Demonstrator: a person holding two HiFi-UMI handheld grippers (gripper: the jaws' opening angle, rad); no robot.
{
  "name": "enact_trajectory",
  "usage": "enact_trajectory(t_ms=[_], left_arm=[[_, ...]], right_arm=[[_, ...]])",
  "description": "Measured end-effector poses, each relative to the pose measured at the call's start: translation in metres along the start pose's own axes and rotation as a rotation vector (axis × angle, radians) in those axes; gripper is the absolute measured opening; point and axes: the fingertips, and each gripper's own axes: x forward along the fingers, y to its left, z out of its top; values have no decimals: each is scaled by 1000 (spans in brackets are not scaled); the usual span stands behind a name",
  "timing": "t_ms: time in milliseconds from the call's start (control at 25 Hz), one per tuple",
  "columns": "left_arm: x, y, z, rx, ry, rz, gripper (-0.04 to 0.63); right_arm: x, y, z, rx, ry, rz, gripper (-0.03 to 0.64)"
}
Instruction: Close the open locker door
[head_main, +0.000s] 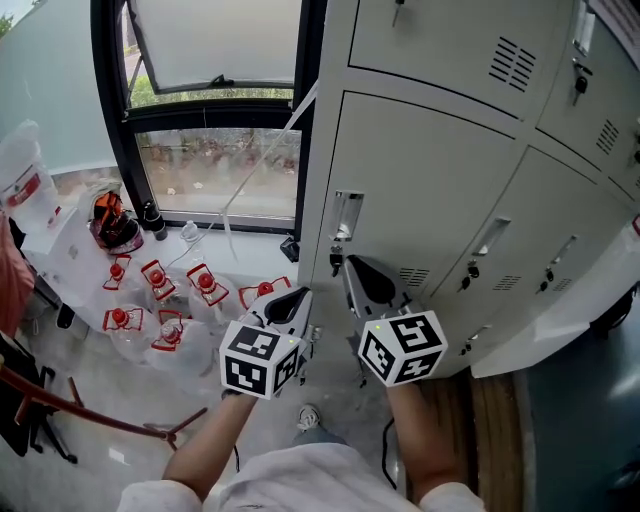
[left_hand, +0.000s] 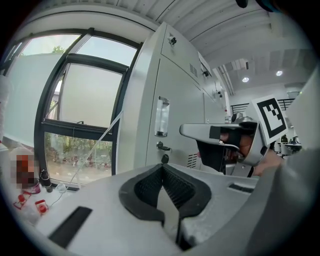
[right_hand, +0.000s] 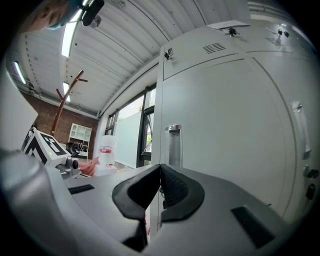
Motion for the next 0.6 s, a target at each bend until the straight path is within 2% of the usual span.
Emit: enact_trajectory(t_ms=[600], left_arm=[[-1,-54,-3,-4,-16,-54,6]], right_arm=[[-75,-10,-24,2,50,-105,5]])
